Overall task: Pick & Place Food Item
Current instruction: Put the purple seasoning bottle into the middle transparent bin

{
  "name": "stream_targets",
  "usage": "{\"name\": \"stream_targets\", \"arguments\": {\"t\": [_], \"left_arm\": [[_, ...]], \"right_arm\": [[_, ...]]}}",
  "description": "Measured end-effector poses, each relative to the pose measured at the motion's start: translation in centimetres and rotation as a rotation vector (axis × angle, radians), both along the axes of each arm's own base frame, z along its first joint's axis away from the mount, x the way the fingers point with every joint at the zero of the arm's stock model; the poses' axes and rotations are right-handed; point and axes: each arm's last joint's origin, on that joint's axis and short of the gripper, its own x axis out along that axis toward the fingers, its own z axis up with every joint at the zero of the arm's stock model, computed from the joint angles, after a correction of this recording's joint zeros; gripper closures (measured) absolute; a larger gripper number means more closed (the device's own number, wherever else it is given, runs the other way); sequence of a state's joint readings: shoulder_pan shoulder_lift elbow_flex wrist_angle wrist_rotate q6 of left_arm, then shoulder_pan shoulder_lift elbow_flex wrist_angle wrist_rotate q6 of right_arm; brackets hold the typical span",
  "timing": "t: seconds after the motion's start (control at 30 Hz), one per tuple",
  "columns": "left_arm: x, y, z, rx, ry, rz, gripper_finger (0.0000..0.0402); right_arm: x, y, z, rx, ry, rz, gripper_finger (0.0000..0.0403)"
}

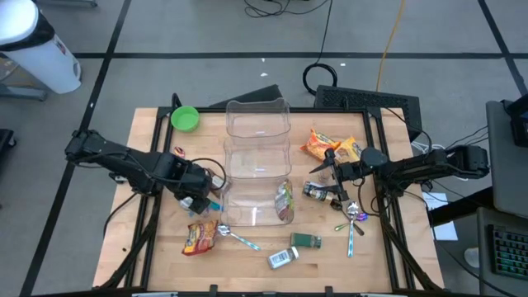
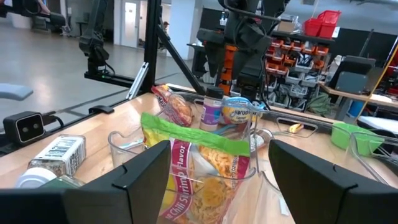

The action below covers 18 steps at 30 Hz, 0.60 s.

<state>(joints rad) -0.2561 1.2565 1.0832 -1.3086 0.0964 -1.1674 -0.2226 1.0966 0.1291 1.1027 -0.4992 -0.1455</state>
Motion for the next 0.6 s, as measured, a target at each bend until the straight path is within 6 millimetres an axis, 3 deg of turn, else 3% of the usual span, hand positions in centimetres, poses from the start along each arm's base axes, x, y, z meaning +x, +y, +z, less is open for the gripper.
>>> {"name": "stream_targets", "arguments": {"t": [0.6], "left_arm": [[0.21, -0.55, 0.02, 0.093, -0.064, -0.034, 0.0050]], "right_arm": [[0.00, 0.00, -0.05, -0.014, 0.001, -0.001, 0.0140]]}}
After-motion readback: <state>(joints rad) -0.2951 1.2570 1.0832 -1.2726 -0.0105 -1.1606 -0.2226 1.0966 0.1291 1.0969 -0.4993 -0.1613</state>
